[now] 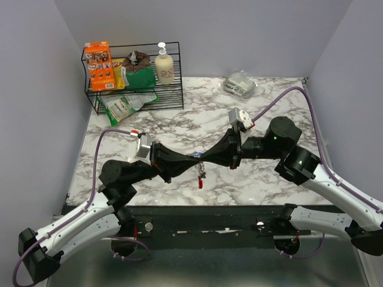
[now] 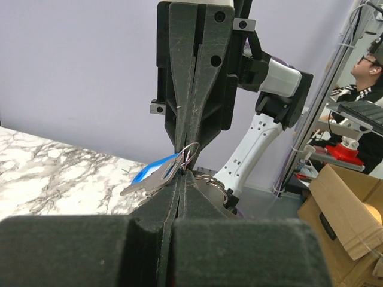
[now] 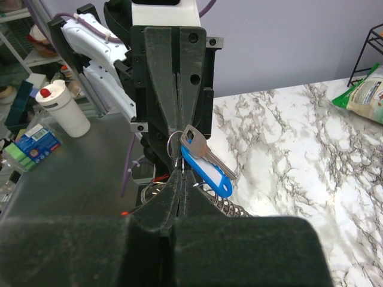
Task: Put the keys on the keyring
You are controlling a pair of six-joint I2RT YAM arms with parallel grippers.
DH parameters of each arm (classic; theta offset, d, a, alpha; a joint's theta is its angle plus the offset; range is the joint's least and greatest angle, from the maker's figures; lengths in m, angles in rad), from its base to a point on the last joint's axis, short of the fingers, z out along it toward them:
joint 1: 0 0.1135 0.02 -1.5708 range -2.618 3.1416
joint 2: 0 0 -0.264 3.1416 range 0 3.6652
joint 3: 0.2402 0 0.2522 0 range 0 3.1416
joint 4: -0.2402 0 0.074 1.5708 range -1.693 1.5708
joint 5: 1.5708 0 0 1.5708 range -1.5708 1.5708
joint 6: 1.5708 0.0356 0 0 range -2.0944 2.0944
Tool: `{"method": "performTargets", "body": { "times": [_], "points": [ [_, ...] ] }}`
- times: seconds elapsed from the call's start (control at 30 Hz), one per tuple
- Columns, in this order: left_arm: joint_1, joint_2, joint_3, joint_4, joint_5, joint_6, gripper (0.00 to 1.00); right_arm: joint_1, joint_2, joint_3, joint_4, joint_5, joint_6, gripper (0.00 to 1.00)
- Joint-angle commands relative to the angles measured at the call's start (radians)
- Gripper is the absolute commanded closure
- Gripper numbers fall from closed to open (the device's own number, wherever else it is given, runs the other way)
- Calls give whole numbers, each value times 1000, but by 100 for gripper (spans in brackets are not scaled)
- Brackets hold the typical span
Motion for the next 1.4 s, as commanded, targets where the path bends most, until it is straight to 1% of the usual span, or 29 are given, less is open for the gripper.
{"method": "performTargets", "body": {
  "times": [0.0, 0.17, 0.2, 0.27, 0.3, 0.37, 0.4, 0.47, 0.5, 0.6, 0.63, 0.7, 0.73, 0.83, 0.9, 0.93, 0.97, 1.0, 1.03, 1.07, 1.13, 1.23, 1.37],
  "points": [
    [-2, -15, 31, 45, -2, 6, 100, 3, -26, -19, -24, 17, -13, 100],
    [-2, -30, 20, -16, -24, 27, 99, 2, -33, -13, -35, 48, -24, 100],
    [-2, -32, 18, -27, -40, 27, 93, 2, -29, -9, -38, 48, -27, 100],
    [-2, -39, 6, -47, -45, 21, 87, 2, -22, -4, -46, 50, -30, 100],
    [-2, -41, 6, -59, -44, 24, 82, 3, -20, 2, -49, 50, -32, 100],
    [-2, -51, 6, -113, -42, 29, 77, 2, -17, 7, -56, 50, -39, 100],
    [-2, -58, 8, -133, -43, 35, 72, 2, -16, 8, -58, 47, -41, 100],
    [-2, -82, 5, -194, -59, 41, 66, 2, -19, 11, -59, 48, -49, 100],
    [-2, -94, 3, -217, -66, 47, 60, 3, -14, 14, -62, 48, -55, 100],
    [-2, -148, 3, -312, -100, 66, 51, 2, -6, 25, -78, 45, -73, 100],
    [-2, -174, 8, -373, -108, 87, 47, 2, -2, 30, -91, 43, -78, 100],
    [-2, -194, 46, -449, -120, 115, 44, 3, 3, 41, -105, 43, -96, 100],
    [-2, -205, 63, -523, -128, 129, 42, 2, 4, 44, -118, 43, -102, 100],
    [-2, -202, 150, -652, -143, 210, 39, 3, 13, 60, -154, 31, -128, 100],
    [-2, -185, 224, -732, -122, 305, 37, 2, 21, 76, -182, 10, -180, 100],
    [-2, -155, 251, -810, -111, 348, 37, 2, 20, 77, -199, 4, -191, 100],
    [-2, -136, 305, -850, -99, 381, 37, 3, 23, 79, -207, 1, -208, 100],
    [-2, -116, 329, -890, -87, 449, 37, 3, 23, 83, -213, -7, -214, 100],
    [-2, -80, 352, -964, -74, 475, 37, 2, 23, 87, -223, -12, -220, 100],
    [-2, -61, 389, -993, -65, 498, 37, 3, 23, 87, -227, -15, -226, 100],
    [-2, -15, 415, -1054, -48, 547, 37, 2, 23, 85, -230, -15, -226, 100],
    [-2, 20, 436, -1061, -39, 564, 39, 2, 20, 80, -224, -13, -228, 100],
    [-2, 30, 422, -1006, -34, 561, 40, 2, 3, 62, -197, -9, -222, 100]
  ]
}}
